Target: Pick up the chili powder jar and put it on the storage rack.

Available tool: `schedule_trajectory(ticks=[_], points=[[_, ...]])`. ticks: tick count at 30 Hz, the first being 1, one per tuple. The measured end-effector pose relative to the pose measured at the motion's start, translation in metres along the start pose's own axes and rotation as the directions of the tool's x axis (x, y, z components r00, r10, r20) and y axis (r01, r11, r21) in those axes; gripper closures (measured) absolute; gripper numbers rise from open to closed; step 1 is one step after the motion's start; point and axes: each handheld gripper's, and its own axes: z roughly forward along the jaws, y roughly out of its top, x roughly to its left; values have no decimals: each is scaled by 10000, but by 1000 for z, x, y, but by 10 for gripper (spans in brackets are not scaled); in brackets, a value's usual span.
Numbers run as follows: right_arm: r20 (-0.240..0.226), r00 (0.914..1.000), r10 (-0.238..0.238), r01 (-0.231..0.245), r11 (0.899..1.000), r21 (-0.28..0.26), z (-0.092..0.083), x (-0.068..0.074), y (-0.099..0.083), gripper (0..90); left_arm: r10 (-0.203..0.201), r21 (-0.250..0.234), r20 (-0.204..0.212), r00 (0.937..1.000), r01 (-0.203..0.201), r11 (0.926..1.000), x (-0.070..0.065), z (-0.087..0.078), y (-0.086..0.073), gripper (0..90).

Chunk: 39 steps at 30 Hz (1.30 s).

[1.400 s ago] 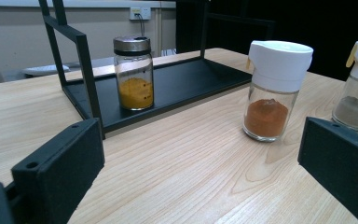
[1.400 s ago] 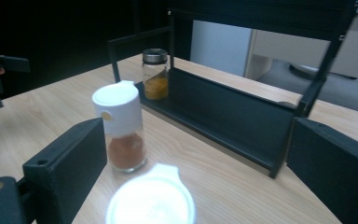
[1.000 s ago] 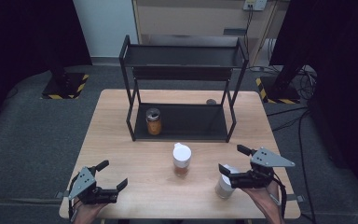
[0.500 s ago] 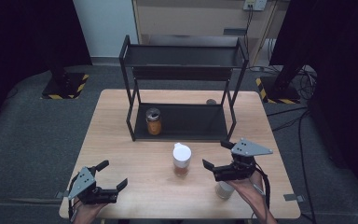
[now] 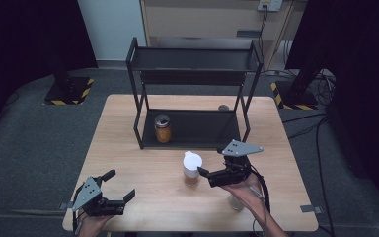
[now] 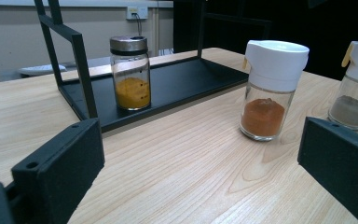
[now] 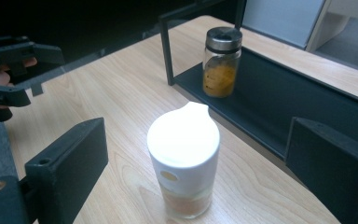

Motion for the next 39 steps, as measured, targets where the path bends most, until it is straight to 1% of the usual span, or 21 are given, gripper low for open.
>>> schedule_trajectory(ticks=[2,4,5,6,10,14,16,23,26,28,30,35,37,39], points=[[-46,10000,-31,32,9997,236,6,1,7,68,-26,-20,-7,10000,26,10000,0,0,0,0],[9,9999,-106,105,9981,601,13,4,17,71,-34,-25,0,10000,34,10000,0,0,0,0],[9,9999,-106,105,9981,601,13,4,17,71,-34,-25,0,10000,34,10000,0,0,0,0],[-47,9999,-150,154,9967,799,19,5,22,73,-18,-20,7,10000,18,10000,0,0,0,0],[-65,9998,-209,215,9910,1323,34,7,32,75,-16,-24,16,10000,16,10000,0,0,0,0],[-41,9996,-294,296,9799,1972,50,10,42,82,-16,-47,27,10000,16,10000,1,-1,0,0],[45,9994,-343,324,9733,2273,58,12,46,85,-13,-47,37,10000,14,10000,1,-1,-1,0],[237,9995,-200,116,9501,3116,78,13,54,111,11,-66,72,10000,-11,10000,1,-1,-1,0],[306,9993,-204,85,9374,3481,88,13,57,130,22,-53,81,10000,-22,10000,1,-1,0,0],[329,9993,-153,24,9325,3611,92,14,58,148,27,-62,85,10000,-27,10000,1,-1,0,0],[417,9988,-268,91,9267,3758,96,17,60,165,20,-68,92,10000,-20,10000,1,-1,-1,0],[571,9974,-435,176,9197,3921,101,23,61,225,8,-66,111,9999,-7,10000,1,-1,-1,0],[631,9962,-607,306,9169,3981,103,26,61,268,7,-60,108,9999,-6,10000,1,-1,-1,0],[692,9946,-771,433,9164,3979,104,28,59,303,5,-72,115,9999,-4,10000,1,-1,-1,0]])
